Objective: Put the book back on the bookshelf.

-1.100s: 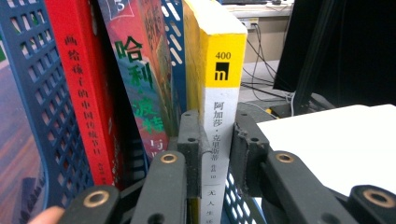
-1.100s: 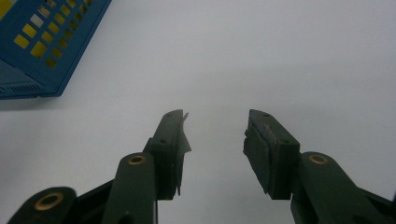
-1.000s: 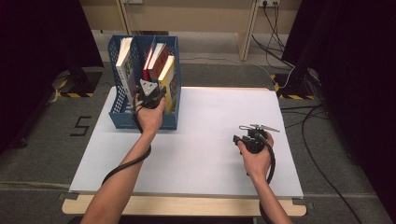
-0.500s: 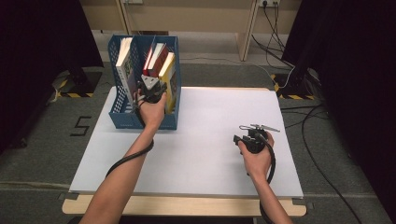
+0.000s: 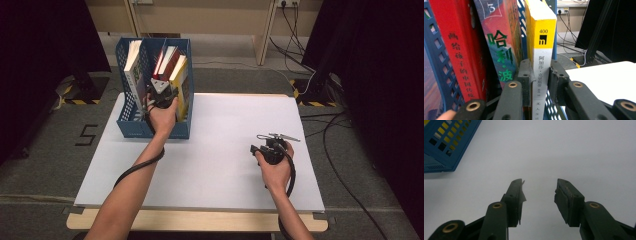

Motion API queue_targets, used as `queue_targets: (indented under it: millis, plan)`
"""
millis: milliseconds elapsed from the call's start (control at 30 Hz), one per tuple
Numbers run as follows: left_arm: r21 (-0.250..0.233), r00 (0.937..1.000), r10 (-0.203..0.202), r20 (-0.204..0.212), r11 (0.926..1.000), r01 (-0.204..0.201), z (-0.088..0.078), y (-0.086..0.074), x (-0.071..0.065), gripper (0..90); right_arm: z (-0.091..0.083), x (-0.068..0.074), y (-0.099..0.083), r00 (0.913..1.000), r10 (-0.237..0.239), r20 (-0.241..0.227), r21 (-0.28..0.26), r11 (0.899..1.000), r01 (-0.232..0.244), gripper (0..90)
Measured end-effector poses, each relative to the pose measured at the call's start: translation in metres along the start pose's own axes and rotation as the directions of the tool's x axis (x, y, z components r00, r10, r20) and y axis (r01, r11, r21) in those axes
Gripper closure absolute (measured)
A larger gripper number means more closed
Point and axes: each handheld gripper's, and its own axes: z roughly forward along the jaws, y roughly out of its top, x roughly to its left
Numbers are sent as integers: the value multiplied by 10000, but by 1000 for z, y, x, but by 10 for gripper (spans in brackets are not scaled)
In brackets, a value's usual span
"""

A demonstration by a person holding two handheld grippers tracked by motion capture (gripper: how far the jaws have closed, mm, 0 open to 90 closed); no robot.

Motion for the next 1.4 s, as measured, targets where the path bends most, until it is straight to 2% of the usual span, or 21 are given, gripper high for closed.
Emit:
queue_targets:
  millis: [233, 333, 733, 1400]
  plan:
    - [-158, 9999, 59, 86, 9999, -58, -4, 1, 0, 653, 0, -1, 0, 10000, -11, 29, -1, 10000, 11, 568]
    - [-183, 9997, 239, 111, 9996, -237, -6, 2, -1, 619, 0, 0, 0, 10000, -7, 32, 4, 10000, 7, 566]
    - [-201, 9993, 170, 345, 9997, -164, -18, 2, 2, 504, -1, 0, 0, 10000, -22, 64, -11, 10000, 22, 552]
    - [81, 9972, 173, 727, 9998, -179, -41, -5, 12, 436, 0, 2, 0, 9999, -85, 95, -6, 10000, 85, 545]
